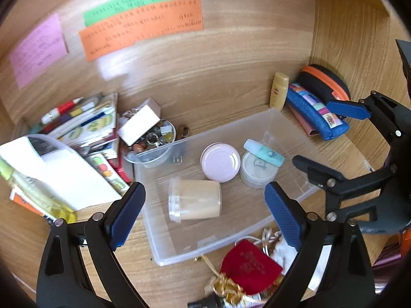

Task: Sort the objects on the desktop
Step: 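Withdraw both grippers from the box toward the bagged pink rope and pouches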

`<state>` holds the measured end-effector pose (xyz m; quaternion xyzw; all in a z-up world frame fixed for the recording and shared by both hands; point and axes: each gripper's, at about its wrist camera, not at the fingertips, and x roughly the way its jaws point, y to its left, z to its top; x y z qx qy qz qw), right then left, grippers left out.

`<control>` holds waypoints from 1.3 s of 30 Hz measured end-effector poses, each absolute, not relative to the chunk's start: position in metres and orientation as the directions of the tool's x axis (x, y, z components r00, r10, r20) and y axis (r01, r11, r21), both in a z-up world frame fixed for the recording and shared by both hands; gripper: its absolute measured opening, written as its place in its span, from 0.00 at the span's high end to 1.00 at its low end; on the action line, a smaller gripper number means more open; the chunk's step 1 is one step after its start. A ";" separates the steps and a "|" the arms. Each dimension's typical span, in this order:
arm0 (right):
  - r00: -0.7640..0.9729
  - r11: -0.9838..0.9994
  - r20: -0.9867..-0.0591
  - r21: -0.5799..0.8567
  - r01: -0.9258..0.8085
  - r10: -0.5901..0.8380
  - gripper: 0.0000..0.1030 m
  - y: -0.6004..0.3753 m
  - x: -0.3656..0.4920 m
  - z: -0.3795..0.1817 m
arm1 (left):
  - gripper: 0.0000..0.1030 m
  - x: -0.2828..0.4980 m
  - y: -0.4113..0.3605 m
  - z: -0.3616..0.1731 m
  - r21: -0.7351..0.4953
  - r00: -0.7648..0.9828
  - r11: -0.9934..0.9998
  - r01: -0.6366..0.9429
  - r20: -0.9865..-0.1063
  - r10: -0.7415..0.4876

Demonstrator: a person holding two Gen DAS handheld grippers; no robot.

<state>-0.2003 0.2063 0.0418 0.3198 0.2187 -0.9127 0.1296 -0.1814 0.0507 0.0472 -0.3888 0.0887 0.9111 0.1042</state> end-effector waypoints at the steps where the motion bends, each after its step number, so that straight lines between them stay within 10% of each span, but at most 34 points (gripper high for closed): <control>1: -0.764 -0.878 -0.637 -0.299 0.373 -0.107 0.17 0.210 -0.195 0.046 | 0.06 -0.176 0.049 0.050 0.079 -0.684 -0.964 -0.253 -0.719 0.121; 39: -0.744 -0.917 -0.651 -0.189 0.351 -0.151 0.05 0.242 -0.081 -0.013 | 0.05 -0.054 0.033 -0.048 -0.053 -0.611 -0.998 0.044 -0.791 0.015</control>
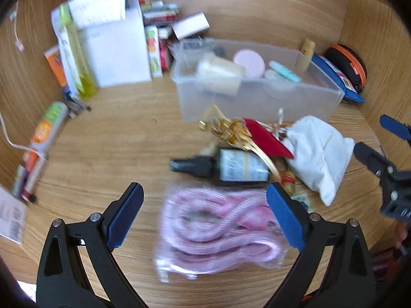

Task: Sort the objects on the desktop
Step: 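Withdraw both grippers from the box toward the bagged pink rope and pouches, then grasp the bagged pink rope with left while right grasps white drawstring pouch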

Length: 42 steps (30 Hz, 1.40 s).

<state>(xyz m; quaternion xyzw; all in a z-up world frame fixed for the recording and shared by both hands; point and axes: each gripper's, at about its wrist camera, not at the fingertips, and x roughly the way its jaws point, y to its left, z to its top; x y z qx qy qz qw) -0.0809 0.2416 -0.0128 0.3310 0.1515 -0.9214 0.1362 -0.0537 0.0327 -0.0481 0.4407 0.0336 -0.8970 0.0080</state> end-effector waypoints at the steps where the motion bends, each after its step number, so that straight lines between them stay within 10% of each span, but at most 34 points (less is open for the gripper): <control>1: -0.742 -0.917 -0.655 -0.195 0.348 -0.143 0.05 0.243 -0.080 -0.016 | 0.05 -0.055 0.034 -0.052 -0.061 -0.604 -0.997 0.048 -0.796 0.020; 18: -0.696 -0.920 -0.693 -0.123 0.372 -0.189 0.05 0.246 -0.088 -0.036 | 0.00 -0.018 0.006 -0.062 -0.057 -0.588 -0.998 -0.008 -0.808 0.050; 42: -0.653 -0.847 -0.717 -0.169 0.504 -0.245 0.05 0.214 -0.108 -0.042 | 0.00 -0.021 0.008 -0.067 -0.211 -0.533 -0.920 0.331 -0.846 0.002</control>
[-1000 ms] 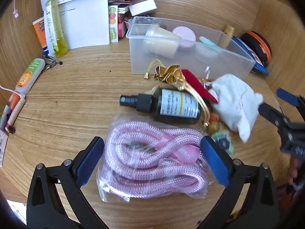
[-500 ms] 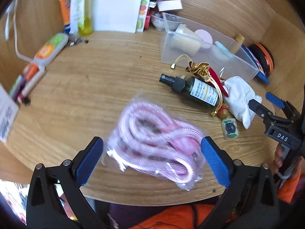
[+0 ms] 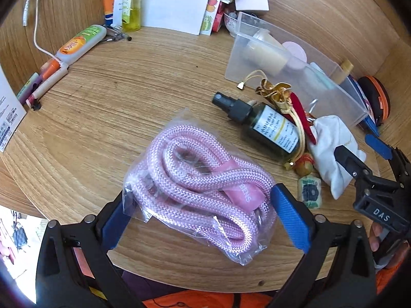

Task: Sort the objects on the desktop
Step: 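Grasp the bagged pink rope with left while right grasps white drawstring pouch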

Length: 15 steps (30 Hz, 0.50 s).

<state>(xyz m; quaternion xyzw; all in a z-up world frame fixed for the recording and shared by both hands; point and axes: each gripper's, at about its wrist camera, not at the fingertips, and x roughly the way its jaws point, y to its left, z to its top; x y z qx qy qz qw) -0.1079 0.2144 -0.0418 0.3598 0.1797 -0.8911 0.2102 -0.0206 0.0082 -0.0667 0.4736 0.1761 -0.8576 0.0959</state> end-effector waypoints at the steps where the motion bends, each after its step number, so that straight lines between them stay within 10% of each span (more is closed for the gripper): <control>1: -0.650 -0.843 -0.716 -0.167 0.512 -0.253 0.05 0.214 -0.108 -0.040 | 0.00 -0.023 0.010 -0.067 -0.213 -0.531 -0.921 0.327 -0.847 0.008; 15: -0.566 -0.780 -0.774 -0.157 0.606 -0.284 0.05 0.211 -0.115 -0.059 | 0.00 -0.047 0.034 -0.067 -0.202 -0.536 -0.931 0.304 -0.844 0.008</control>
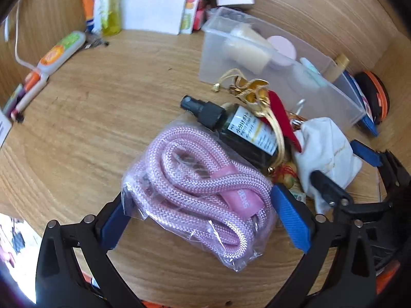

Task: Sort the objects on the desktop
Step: 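Grasp the bagged pink rope with left while right grasps white drawstring pouch, then lift the bagged pink rope with left while right lifts the white pouch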

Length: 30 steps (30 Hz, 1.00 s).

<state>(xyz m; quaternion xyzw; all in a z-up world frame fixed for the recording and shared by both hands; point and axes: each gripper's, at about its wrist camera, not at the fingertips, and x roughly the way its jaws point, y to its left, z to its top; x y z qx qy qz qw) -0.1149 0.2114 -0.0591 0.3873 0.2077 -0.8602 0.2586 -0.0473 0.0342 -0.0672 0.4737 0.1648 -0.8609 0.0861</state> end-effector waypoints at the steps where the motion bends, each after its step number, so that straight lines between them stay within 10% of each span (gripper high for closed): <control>1: -0.562 -0.777 -0.778 -0.159 0.610 -0.282 0.05 0.211 -0.116 -0.061 | 0.00 -0.049 0.035 -0.068 -0.206 -0.539 -0.931 0.300 -0.843 0.013; 18: -0.424 -0.755 -0.828 -0.001 0.656 -0.367 0.07 0.221 -0.137 -0.083 | 0.00 -0.045 -0.002 -0.055 -0.177 -0.498 -0.971 0.163 -0.864 0.074; 30: -0.422 -0.715 -0.812 -0.008 0.699 -0.404 0.33 0.216 -0.123 -0.082 | 0.00 -0.054 0.020 -0.070 -0.132 -0.472 -0.953 0.274 -0.882 -0.014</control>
